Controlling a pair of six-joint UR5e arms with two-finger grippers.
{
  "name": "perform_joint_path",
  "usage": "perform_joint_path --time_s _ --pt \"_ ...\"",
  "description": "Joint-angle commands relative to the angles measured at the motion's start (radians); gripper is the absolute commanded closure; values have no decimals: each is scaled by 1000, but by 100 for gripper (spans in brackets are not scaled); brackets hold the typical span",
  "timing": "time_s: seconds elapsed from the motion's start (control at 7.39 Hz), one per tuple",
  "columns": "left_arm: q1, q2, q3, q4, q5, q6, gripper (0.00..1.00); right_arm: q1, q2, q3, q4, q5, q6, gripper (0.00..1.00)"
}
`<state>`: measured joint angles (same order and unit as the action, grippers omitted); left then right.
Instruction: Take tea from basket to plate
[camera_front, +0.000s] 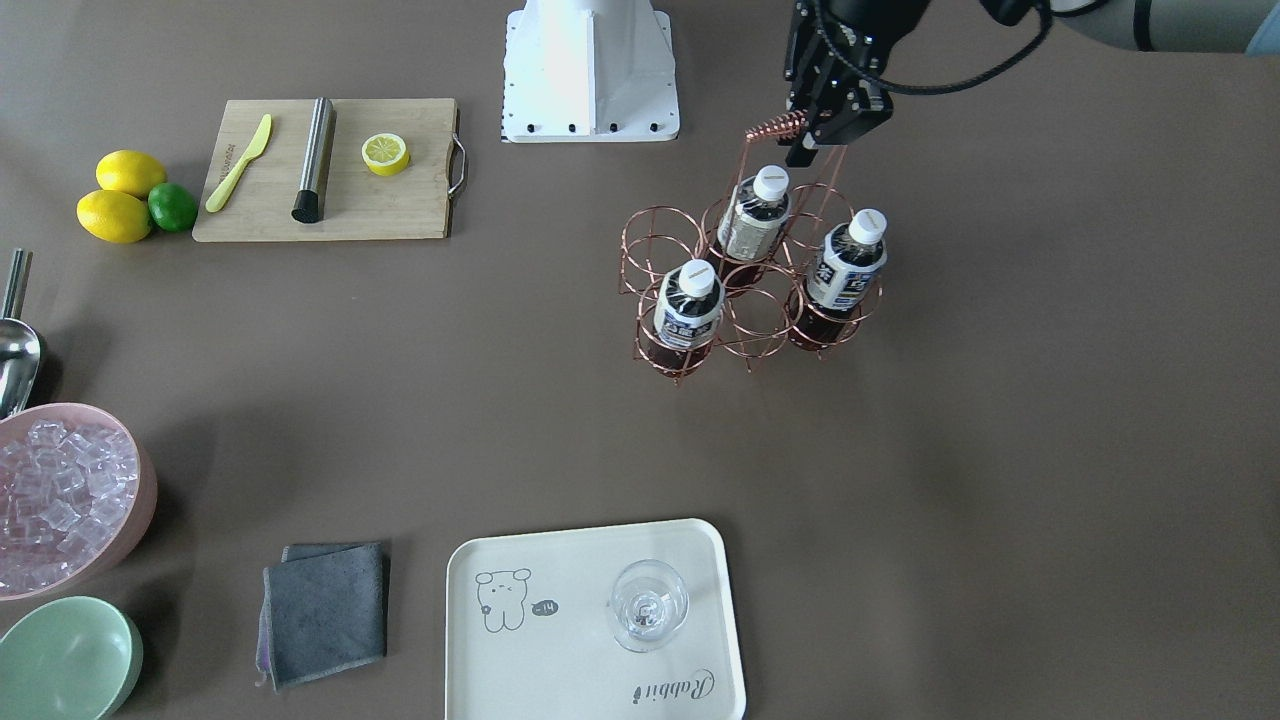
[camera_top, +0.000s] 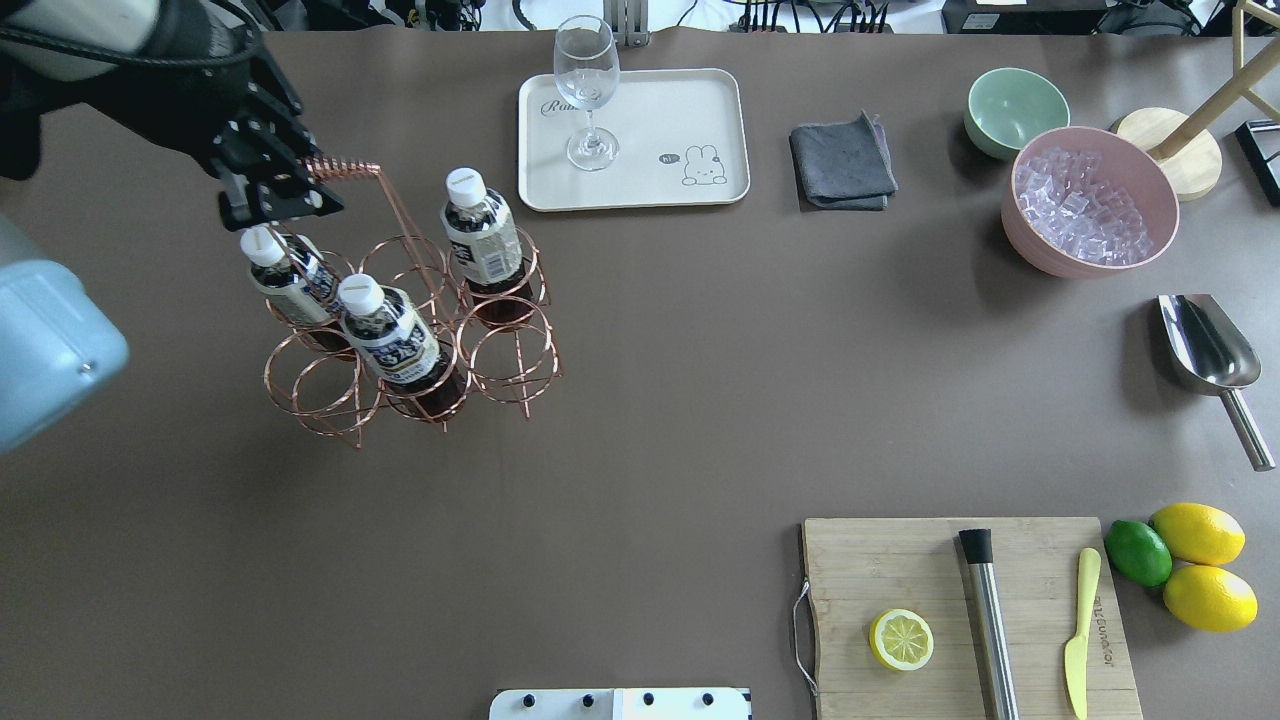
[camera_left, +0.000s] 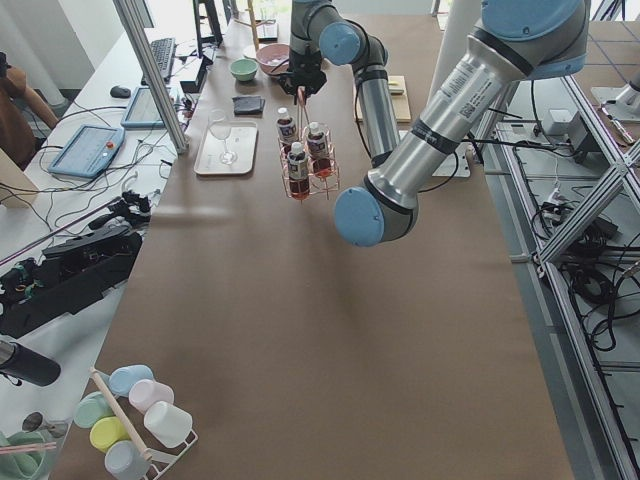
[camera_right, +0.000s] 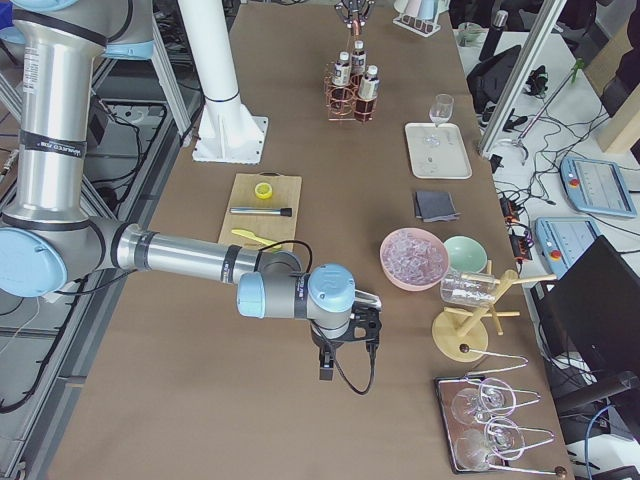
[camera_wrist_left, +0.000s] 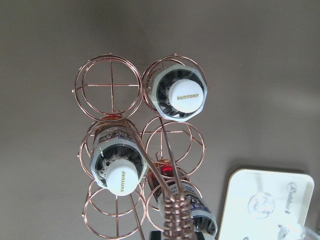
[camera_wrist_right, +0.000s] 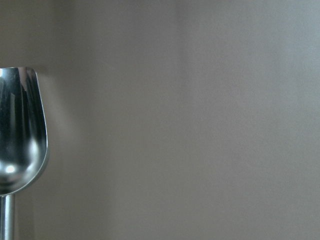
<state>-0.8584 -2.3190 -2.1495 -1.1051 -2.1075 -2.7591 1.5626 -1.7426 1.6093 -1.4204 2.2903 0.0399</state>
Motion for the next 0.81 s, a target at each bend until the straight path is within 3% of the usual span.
perform_joint_path --time_s 0.0,0.27,0.68 --pt "198 -152 92 4 111 -57 100 2 0 1 0 0 0 0" --pt "313 -195 124 2 199 -106 100 4 0 3 0 0 0 0" --pt "366 -250 178 4 230 -126 100 5 0 8 0 2 0 0"
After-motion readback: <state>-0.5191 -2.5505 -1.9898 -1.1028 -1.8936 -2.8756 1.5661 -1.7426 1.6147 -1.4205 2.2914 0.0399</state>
